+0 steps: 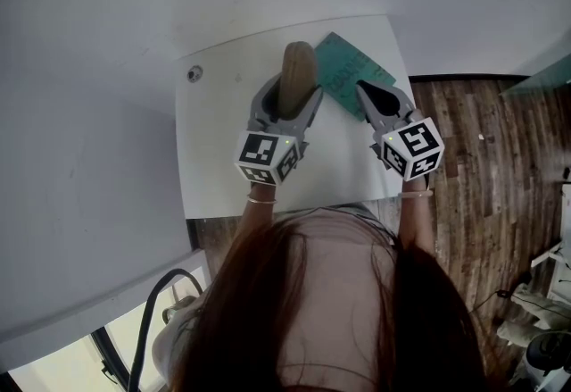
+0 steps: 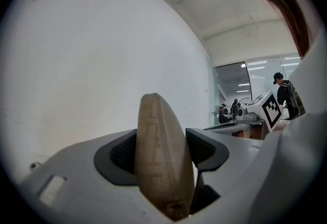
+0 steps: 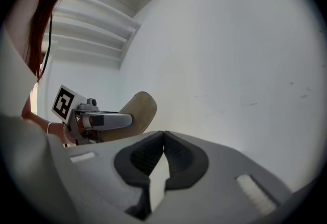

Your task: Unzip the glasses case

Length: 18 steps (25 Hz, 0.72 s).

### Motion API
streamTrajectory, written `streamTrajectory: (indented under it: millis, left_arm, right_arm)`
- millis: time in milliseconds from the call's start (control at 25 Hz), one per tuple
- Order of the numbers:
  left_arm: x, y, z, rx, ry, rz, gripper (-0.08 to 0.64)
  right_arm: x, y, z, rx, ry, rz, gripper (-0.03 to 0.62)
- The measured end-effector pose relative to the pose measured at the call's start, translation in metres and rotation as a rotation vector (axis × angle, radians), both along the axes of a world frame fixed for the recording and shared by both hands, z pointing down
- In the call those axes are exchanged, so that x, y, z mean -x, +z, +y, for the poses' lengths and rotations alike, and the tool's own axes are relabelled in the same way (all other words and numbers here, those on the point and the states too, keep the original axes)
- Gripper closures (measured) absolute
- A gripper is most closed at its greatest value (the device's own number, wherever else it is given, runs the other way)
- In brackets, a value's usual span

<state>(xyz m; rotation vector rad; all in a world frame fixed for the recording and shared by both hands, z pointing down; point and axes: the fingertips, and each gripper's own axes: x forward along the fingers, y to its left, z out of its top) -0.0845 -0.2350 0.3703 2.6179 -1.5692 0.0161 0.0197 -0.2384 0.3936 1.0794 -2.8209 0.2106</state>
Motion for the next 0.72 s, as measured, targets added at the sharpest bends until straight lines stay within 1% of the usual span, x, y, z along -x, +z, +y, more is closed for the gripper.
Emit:
streamTrajectory:
  millis: [280, 720]
  left_arm:
    - [0.019, -0.003, 0.017, -0.01, 0.007, -0.008, 0.27]
    - [0.038, -0.016, 0.045, -0.044, 0.032, 0.002, 0.27]
  right_arm:
    - [0.008, -0.007, 0.016, -0.026, 0.075, 0.001, 0.589]
    - [0.021, -0.013, 0.049, -0.036, 0.119, 0.02, 0.589]
